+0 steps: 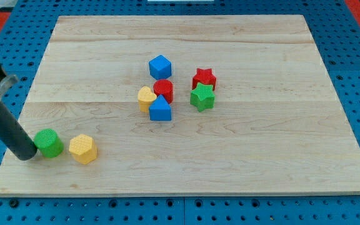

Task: Push the red circle towards the green circle

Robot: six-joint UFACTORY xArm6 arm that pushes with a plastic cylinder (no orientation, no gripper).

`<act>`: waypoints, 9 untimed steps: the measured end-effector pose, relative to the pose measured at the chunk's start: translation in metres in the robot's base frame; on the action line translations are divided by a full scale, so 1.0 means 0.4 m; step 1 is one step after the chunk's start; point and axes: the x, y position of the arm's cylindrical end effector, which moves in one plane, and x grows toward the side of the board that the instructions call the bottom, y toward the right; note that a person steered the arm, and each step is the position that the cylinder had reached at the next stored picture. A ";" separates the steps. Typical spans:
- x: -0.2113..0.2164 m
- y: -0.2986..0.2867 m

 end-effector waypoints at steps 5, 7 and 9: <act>0.066 0.501; -0.106 0.664; -0.301 0.576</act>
